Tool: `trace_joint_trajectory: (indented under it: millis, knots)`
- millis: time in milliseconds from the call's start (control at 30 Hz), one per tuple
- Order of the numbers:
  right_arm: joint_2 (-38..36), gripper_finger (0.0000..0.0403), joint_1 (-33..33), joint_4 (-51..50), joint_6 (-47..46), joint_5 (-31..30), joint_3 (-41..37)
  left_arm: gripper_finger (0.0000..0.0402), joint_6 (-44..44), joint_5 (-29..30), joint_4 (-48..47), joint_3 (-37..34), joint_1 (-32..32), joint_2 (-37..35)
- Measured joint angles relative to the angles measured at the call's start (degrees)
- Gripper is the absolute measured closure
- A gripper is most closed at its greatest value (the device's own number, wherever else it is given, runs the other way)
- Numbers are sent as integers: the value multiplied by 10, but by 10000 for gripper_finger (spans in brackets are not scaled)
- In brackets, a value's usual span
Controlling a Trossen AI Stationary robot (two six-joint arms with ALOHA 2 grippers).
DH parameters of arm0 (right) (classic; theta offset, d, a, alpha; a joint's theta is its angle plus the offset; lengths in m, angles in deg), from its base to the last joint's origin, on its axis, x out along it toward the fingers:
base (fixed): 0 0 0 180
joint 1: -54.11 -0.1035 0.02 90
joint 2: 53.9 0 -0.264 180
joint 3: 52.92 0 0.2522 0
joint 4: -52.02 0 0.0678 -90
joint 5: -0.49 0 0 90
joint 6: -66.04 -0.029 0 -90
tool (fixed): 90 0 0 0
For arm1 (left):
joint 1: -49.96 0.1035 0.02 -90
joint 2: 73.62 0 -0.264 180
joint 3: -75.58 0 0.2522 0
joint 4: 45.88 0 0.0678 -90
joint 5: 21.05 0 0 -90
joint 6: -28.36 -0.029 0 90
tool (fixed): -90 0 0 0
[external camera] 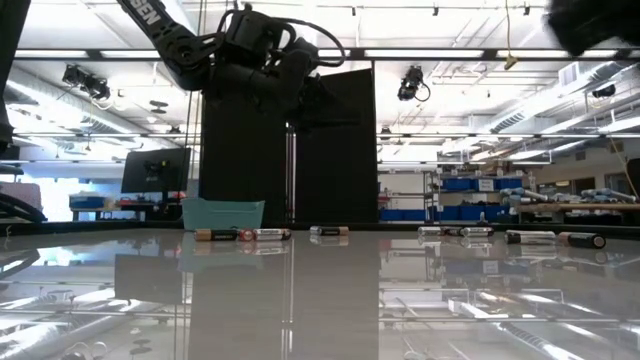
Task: Sort batteries
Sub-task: Put the brown battery into the green bin
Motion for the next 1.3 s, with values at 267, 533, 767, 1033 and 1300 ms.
trace_joint_trajectory:
  millis: [267,533,767,1033,1300]
  knots:
    - [0,237,183,74,50,-95,-62,275,-2,0,0,0,11,0]
    - [1,238,290,254,121,-88,-158,275,-4,0,-2,0,21,0]
    - [1,240,315,282,123,-89,-194,275,-4,0,-2,0,22,0]
    - [1,240,317,349,127,-89,-245,275,-4,0,0,0,22,0]
    - [1,243,333,400,124,-92,-288,275,-3,0,0,0,22,0]
